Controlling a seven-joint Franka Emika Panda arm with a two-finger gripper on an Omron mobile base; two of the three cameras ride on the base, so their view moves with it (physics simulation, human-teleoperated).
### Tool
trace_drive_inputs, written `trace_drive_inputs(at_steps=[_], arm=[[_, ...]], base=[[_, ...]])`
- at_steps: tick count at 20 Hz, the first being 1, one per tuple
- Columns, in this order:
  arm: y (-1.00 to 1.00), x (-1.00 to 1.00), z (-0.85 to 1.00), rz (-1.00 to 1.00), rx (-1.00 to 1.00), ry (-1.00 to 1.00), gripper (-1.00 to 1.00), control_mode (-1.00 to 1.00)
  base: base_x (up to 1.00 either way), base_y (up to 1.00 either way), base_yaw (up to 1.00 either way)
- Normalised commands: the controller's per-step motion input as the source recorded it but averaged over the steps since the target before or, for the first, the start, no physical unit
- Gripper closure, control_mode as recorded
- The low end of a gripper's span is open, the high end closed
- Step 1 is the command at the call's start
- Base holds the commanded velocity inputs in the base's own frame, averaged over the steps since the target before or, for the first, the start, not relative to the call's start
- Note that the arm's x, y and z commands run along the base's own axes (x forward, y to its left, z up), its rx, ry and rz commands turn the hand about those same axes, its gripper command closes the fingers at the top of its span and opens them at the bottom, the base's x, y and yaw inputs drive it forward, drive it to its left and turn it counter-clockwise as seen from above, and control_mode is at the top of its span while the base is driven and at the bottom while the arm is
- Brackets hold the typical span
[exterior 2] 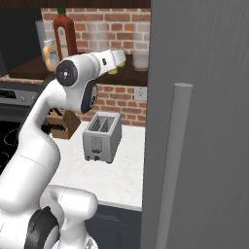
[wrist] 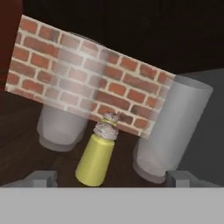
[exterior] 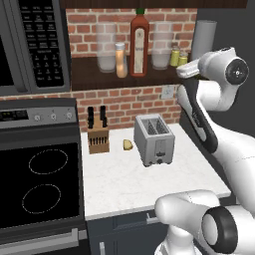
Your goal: Put the shaker and condiment bottle from the counter next to their counterparts in the cabinet.
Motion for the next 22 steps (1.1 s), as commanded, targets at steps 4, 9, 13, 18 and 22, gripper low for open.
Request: trace_drive_inputs(at_steps=[4,9,13,18,22], arm=[[-0.11,-0.94,0.04,0.00,0.12,-0.05,-1.00,-1.00],[-0.02,-0.85,0.01,0.00,0.09,-0.02,-1.00,-1.00],[0.00,-0.79,0.00,0.00,0.05,0.00,-1.00,-1.00],[0.00,-0.71,0.00,0.00,0.03,0.00,-1.00,-1.00],[0.00,-0.70,0.00,0.00,0.02,0.00,-1.00,-1.00]], base=[[0.00,0.00,0.00],[0.00,0.00,0.00],[0.00,0.00,0.00],[0.00,0.00,0.00],[0.00,0.00,0.00]])
